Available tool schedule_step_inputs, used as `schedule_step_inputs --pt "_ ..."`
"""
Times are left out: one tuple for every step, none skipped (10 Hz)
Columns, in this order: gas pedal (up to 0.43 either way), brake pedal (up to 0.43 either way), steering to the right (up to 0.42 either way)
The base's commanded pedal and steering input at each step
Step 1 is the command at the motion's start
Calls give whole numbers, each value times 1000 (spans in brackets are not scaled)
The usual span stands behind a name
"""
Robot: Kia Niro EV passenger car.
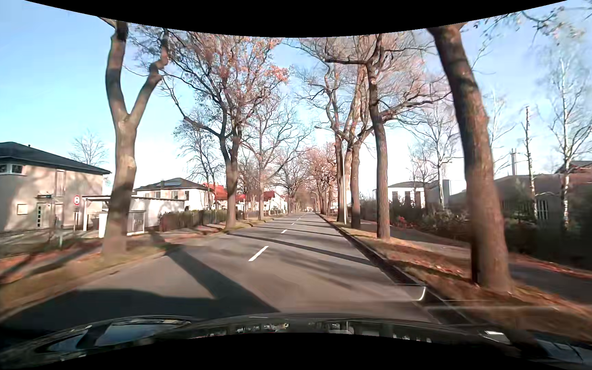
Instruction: Follow the waypoints while adhering to traffic rules and regulations
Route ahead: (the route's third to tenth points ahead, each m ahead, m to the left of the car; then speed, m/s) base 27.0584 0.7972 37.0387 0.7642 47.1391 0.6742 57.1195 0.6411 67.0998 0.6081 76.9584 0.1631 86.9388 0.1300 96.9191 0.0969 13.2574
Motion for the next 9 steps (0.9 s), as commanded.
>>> schedule_step_inputs --pt "130 0 -5" --pt "138 0 -5" --pt "138 0 -5" --pt "138 0 -5" --pt "138 0 -5" --pt "138 0 -5" --pt "138 0 -5" --pt "138 0 -5" --pt "138 0 -4"
